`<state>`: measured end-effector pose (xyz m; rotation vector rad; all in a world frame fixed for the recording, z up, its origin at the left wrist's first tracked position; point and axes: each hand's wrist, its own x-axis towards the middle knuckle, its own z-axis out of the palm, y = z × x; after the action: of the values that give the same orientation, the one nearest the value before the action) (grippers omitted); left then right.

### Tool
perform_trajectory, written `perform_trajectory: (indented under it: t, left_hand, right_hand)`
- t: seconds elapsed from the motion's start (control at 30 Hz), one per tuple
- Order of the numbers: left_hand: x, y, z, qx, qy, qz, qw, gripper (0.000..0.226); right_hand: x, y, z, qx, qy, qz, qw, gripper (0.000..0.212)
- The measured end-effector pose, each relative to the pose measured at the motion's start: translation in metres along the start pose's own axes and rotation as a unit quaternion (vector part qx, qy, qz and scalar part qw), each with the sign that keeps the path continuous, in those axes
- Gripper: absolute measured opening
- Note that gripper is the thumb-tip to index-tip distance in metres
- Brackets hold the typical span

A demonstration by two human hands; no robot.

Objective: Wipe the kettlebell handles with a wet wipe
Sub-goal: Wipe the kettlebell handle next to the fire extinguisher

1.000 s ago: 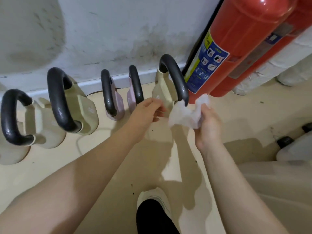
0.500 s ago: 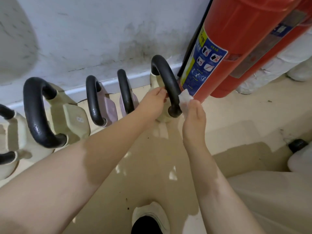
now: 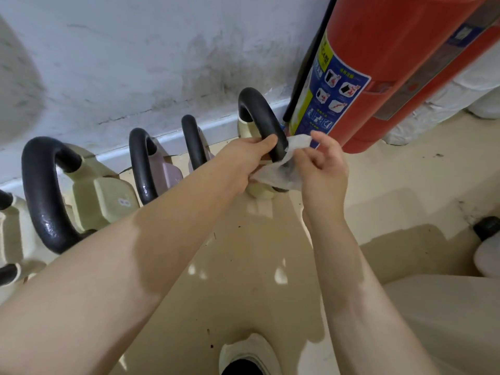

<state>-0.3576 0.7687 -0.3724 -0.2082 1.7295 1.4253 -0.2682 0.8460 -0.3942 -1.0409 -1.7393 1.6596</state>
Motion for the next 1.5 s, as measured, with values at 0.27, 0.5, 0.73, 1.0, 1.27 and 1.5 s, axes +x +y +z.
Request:
perform_trajectory:
  t: [0.27, 0.5, 0.73, 1.0, 1.27, 1.5]
  left_hand:
    - [0.002, 0.012, -0.006, 0.092, -0.003, 0.025, 0.995, 0.034]
    - [-0.008, 0.014, -0.007, 0.135, -0.019, 0.028, 0.99, 0.041]
    - [-0.004, 0.01, -0.004, 0.11, -0.009, 0.034, 0.993, 0.039]
    - [-0.017, 0.007, 0.005, 0.025, -0.004, 0.037, 0.999, 0.035]
    - [-0.021, 0.004, 0.008, -0.009, 0.004, 0.012, 1.0, 0.034]
    - [-0.019, 0.001, 0.007, 0.01, -0.005, 0.0, 1.0, 0.034]
  right_hand:
    - [0.009, -0.002, 0.039, -0.313, -0.073, -0.058, 0.945, 0.024]
    - [-0.013, 0.018, 0.023, -0.292, -0.031, -0.091, 0.952, 0.022]
    - [0.02, 0.008, 0.034, -0.29, -0.085, -0.055, 0.952, 0.022]
    - [0.014, 0.027, 0.011, -0.128, -0.143, 0.017, 0.981, 0.028]
    - [-0.013, 0.043, 0.028, -0.027, 0.0, 0.067, 0.997, 0.03]
    - [-0.019, 0.054, 0.019, -0.04, -0.063, 0.049, 0.996, 0.038]
